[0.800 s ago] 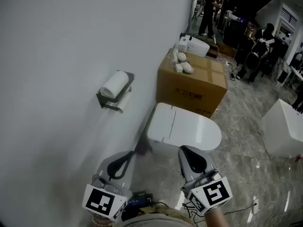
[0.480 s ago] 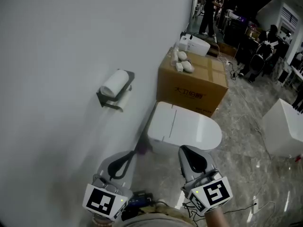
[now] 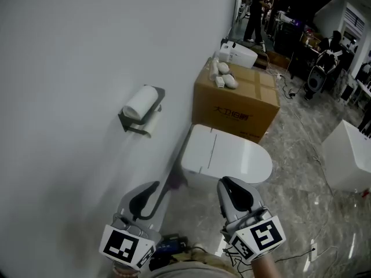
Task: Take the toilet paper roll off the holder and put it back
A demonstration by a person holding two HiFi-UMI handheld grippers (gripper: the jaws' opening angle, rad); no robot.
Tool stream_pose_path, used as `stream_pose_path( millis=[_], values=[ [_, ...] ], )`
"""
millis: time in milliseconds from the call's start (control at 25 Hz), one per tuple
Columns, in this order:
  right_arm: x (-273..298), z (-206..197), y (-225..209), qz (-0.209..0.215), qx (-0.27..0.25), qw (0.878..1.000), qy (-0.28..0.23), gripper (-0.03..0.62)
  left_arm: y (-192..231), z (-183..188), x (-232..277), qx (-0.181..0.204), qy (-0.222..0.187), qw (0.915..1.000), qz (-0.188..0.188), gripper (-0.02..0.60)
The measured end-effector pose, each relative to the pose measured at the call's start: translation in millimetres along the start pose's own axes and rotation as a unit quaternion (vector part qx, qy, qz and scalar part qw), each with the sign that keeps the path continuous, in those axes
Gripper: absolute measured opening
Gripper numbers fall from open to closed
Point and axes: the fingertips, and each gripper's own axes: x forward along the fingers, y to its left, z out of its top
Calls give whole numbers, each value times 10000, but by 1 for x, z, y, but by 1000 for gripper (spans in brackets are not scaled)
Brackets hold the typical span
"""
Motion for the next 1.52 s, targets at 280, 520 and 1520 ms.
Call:
stream_pose_path(
  millis=[280,520,1520],
  values=[
    [3,5,0,-41,97,9998,-154,78,6,2,-2,33,-26,10000,63,120],
    [14,6,4,78,72,9999,-136,78,19,5,-2,73,-44,9999,125,120],
    [86,-5,-5,402,44,9991,-129,78,71,-7,30,135,-40,9993,347,120]
  ],
)
